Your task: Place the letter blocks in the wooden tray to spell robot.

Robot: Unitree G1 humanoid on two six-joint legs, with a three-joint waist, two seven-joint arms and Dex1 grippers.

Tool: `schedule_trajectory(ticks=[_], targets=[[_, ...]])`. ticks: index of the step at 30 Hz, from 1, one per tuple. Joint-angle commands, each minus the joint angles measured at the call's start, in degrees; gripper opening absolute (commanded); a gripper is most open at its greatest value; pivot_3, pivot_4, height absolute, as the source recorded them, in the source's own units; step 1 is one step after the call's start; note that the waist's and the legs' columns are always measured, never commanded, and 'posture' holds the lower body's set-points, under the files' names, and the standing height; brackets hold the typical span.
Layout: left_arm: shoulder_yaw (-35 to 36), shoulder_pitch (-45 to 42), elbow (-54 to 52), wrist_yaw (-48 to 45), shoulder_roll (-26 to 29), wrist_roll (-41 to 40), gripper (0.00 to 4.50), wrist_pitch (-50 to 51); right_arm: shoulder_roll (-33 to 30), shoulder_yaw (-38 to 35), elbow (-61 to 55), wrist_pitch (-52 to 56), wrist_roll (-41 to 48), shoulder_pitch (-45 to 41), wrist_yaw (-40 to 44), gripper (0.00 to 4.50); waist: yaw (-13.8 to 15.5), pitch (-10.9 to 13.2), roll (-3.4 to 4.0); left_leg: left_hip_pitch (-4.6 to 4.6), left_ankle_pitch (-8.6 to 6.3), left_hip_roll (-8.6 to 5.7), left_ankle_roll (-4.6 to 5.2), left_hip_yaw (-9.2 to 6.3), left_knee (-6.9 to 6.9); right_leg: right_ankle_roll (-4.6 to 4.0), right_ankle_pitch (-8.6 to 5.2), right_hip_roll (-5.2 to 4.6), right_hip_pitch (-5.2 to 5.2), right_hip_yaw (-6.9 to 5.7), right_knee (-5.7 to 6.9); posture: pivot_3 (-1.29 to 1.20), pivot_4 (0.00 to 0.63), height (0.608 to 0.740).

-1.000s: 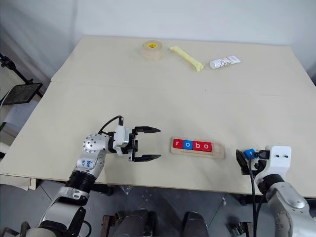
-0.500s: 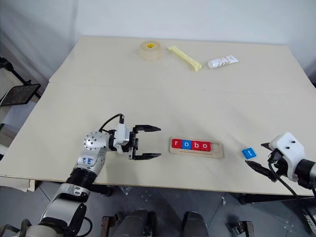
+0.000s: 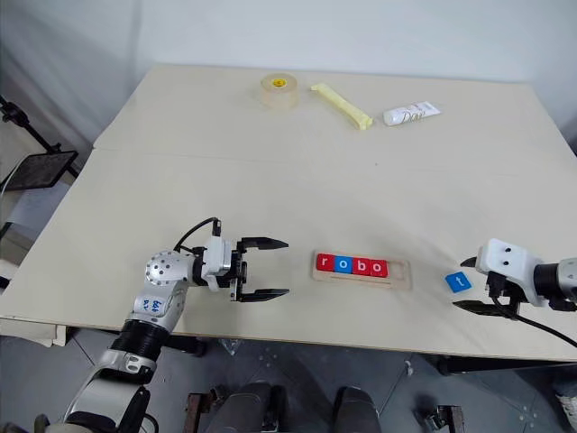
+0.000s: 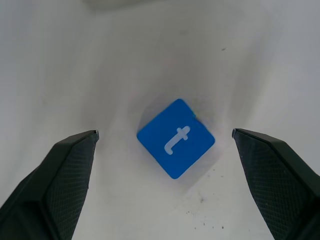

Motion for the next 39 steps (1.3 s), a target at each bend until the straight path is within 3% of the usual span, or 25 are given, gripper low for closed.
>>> schedule_trajectory(ticks=[1, 5, 8, 15, 17, 21, 30, 33, 39], targets=[[0.3, 1.4, -4.1, 1.3, 0.7, -0.6, 4.50, 0.9, -0.3, 1.9, 4.9, -4.3, -2.1, -4.1, 2.8, 4.48, 0.0, 0.0, 0.00, 0.00, 0.00, 0.00, 0.00, 0.00, 0.00, 0.00, 0.00, 0.00, -0.01, 0.01, 0.00, 0.00, 0.150, 0.740], [0.3, 2.5, -6.0, 2.4, 1.1, -0.5, 4.50, 1.9, 0.8, 4.1, 9.3, -7.3, -3.6, -7.9, 4.1, 4.48, -0.1, 0.0, 0.00, 0.00, 0.01, 0.03, -0.02, 0.00, 0.00, 0.00, 0.00, 0.01, 0.00, 0.00, 0.00, 0.00, 0.150, 0.740], [0.2, 3.2, -7.1, 3.0, 1.4, -0.6, 4.50, 2.4, 1.5, 4.9, 11.0, -8.3, -3.6, -9.7, 5.1, 3.88, 0.0, 0.0, 0.00, 0.01, 0.01, 0.02, -0.01, -0.03, 0.01, 0.00, 0.00, 0.01, 0.02, 0.00, 0.00, 0.00, 0.150, 0.740], [0.1, 3.8, -8.2, 4.0, 1.5, -0.5, 4.50, 3.0, 2.9, 5.4, 12.6, -8.9, -3.2, -11.8, 6.7, 1.52, -0.1, 0.0, 0.00, 0.01, 0.01, 0.03, -0.02, -0.02, 0.03, 0.00, 0.00, 0.02, 0.03, 0.00, -0.01, 0.00, 0.150, 0.740], [0.0, 3.9, -8.3, 4.2, 1.4, -0.4, 4.50, 3.0, 2.9, 5.2, 12.5, -8.9, -2.9, -11.7, 6.9, 1.21, -0.1, 0.0, 0.00, 0.03, 0.01, 0.04, -0.02, -0.02, 0.03, 0.00, 0.00, 0.03, 0.05, 0.00, -0.01, 0.00, 0.150, 0.740], [-0.1, 3.7, -8.1, 4.3, 1.3, -0.5, 4.50, 2.9, 2.2, 3.9, 10.0, -6.8, -1.4, -10.0, 7.1, 0.02, 0.0, 0.0, 0.00, 0.02, 0.01, 0.04, -0.02, -0.02, 0.03, 0.00, 0.00, 0.02, 0.03, 0.00, 0.00, 0.00, 0.150, 0.740], [-0.5, 1.6, -5.4, 3.9, 0.2, -0.3, 4.50, 2.2, 2.1, -2.3, -0.4, 6.4, 3.6, -6.5, 0.6, 0.02, 0.1, 0.0, 0.00, 0.00, 0.01, 0.02, -0.02, -0.03, 0.03, 0.00, 0.00, 0.01, 0.02, 0.00, 0.01, 0.00, 0.150, 0.740], [-0.8, 0.8, -4.1, 3.8, -0.5, -0.1, 4.50, 1.7, 1.0, -6.5, -5.2, 13.1, 6.6, -4.0, -1.4, 0.61, 0.2, 0.0, 0.00, -0.01, 0.01, 0.01, -0.02, -0.05, 0.04, 0.00, 0.00, 0.01, 0.02, -0.01, 0.01, 0.00, 0.150, 0.740], [-1.2, -0.1, -2.6, 3.4, -1.1, -0.2, 4.50, 0.9, -0.9, -10.8, -6.2, 13.5, 6.4, 2.5, -2.6, 2.73, 0.3, 0.0, 0.00, -0.03, 0.01, -0.02, -0.02, -0.11, 0.03, 0.00, 0.00, 0.00, 0.04, -0.05, 0.01, 0.00, 0.150, 0.740]])
